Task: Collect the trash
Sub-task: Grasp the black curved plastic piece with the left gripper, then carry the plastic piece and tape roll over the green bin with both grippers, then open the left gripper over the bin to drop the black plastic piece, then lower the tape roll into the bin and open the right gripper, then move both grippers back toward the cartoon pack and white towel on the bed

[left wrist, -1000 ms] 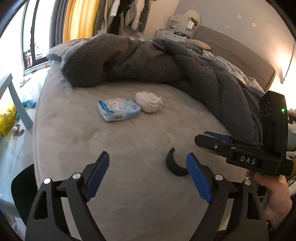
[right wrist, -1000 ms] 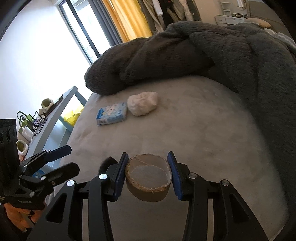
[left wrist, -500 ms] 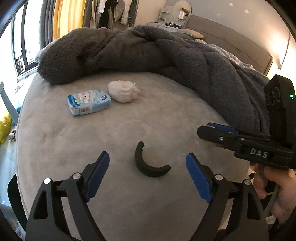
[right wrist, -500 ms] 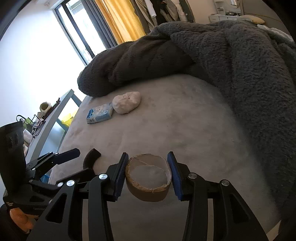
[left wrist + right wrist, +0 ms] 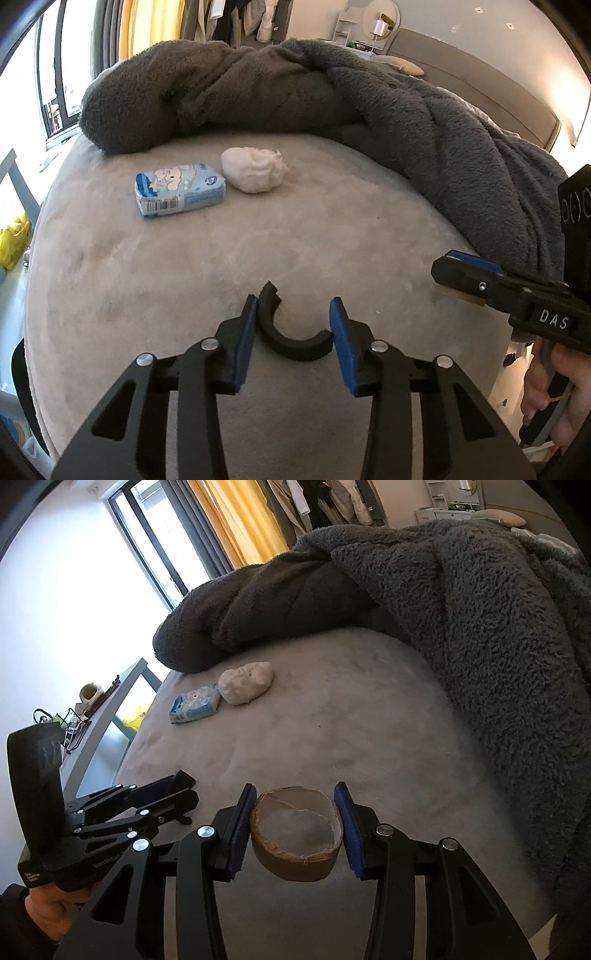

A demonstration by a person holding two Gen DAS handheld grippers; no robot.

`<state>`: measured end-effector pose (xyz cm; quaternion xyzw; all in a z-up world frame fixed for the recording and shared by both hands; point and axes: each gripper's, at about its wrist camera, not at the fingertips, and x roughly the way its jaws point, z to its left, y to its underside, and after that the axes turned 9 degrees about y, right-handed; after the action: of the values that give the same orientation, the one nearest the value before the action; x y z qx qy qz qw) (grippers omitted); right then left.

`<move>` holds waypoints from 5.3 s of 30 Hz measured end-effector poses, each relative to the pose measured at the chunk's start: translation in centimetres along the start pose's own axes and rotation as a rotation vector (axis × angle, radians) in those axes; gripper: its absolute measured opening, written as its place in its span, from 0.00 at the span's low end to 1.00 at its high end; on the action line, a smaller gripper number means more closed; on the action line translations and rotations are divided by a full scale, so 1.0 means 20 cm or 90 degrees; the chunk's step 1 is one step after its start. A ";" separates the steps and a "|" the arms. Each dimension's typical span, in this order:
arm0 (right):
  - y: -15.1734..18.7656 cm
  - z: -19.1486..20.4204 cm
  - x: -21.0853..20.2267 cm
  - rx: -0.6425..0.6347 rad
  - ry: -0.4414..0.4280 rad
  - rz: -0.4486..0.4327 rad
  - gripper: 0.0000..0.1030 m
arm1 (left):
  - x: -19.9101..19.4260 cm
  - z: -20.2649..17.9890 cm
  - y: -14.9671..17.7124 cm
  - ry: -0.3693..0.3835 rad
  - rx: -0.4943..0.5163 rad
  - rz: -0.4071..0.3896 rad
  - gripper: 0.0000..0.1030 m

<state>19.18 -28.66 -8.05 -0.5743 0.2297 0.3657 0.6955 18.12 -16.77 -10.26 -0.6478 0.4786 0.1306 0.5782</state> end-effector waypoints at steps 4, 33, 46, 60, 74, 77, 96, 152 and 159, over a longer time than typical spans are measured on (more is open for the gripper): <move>-0.01 0.03 0.00 -0.005 -0.003 -0.001 0.43 | -0.02 0.01 0.00 0.007 0.000 -0.003 0.39; -0.15 0.68 0.17 -0.093 -0.053 0.008 0.43 | -0.41 0.50 0.02 -0.041 -0.069 -0.065 0.39; -0.16 1.10 0.30 -0.149 -0.082 0.025 0.43 | -0.62 0.87 0.10 -0.088 -0.119 -0.069 0.39; -0.15 1.51 0.38 -0.201 -0.133 0.032 0.43 | -0.73 1.26 0.28 -0.138 -0.191 -0.030 0.39; -0.09 1.85 0.48 -0.245 -0.173 0.056 0.43 | -0.68 1.60 0.54 -0.146 -0.284 0.101 0.41; -0.07 1.91 0.50 -0.252 -0.180 0.061 0.43 | -0.67 1.64 0.59 -0.140 -0.297 0.126 0.42; 0.07 2.24 0.70 -0.298 -0.197 0.109 0.43 | -0.90 1.82 0.67 -0.151 -0.325 0.067 0.61; 0.43 2.54 1.02 -0.418 -0.139 0.217 0.67 | -1.60 1.71 0.49 -0.162 -0.250 -0.289 0.45; 0.31 2.49 0.88 -0.401 -0.168 0.161 0.70 | -1.58 1.64 0.42 -0.167 -0.236 -0.294 0.51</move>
<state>20.33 24.27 -13.22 -0.6752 0.0836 0.5724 0.4577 8.20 27.84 -2.38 -0.8111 0.2086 0.1634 0.5215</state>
